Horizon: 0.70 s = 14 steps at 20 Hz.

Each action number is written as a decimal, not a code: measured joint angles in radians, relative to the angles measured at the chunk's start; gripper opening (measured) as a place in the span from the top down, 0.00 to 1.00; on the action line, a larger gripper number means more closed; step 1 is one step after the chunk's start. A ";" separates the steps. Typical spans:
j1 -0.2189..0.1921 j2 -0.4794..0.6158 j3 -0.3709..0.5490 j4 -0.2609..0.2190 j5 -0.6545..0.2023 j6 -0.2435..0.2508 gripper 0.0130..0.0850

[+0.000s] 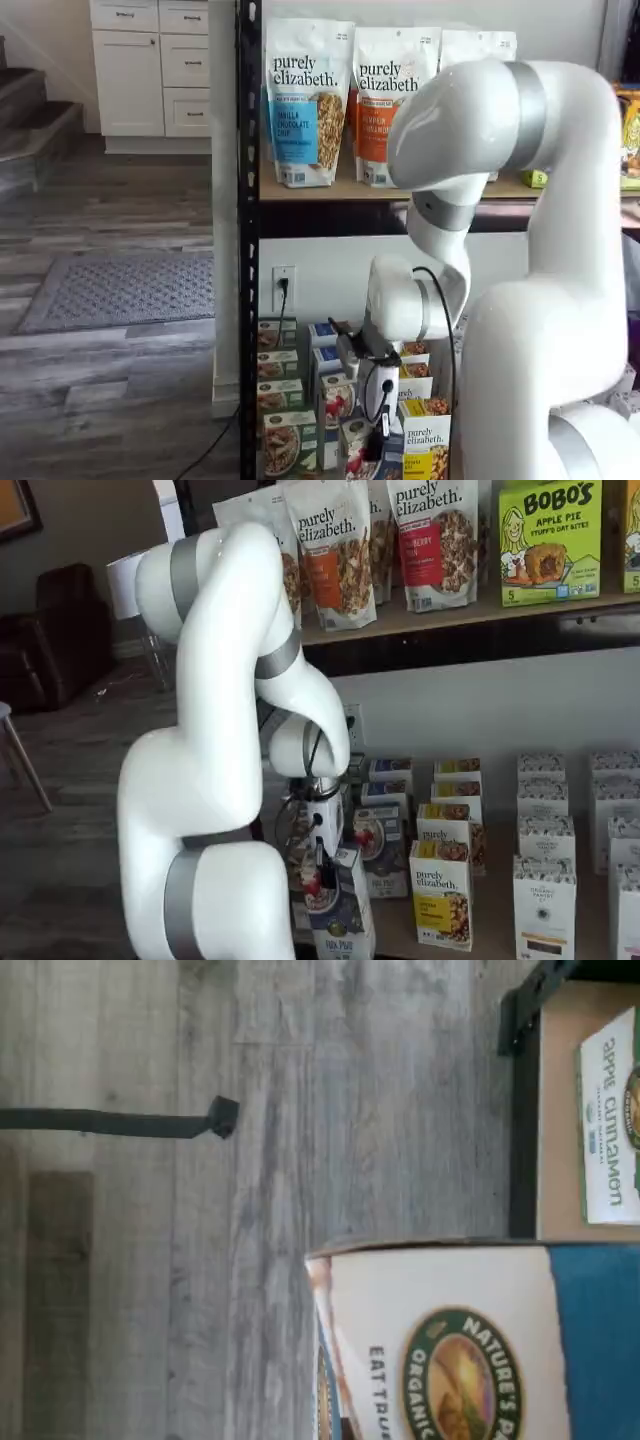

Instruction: Pick up the blue and white box that is on the bottom shelf, the second box from the left

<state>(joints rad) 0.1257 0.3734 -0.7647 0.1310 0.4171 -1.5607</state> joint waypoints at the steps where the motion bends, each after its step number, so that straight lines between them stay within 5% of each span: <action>1: 0.004 -0.026 0.016 -0.011 0.013 0.014 0.61; 9: 0.022 -0.280 0.133 -0.021 0.134 0.051 0.61; 14: 0.027 -0.437 0.167 -0.080 0.264 0.112 0.61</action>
<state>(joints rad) 0.1530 -0.0640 -0.5978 0.0509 0.6812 -1.4485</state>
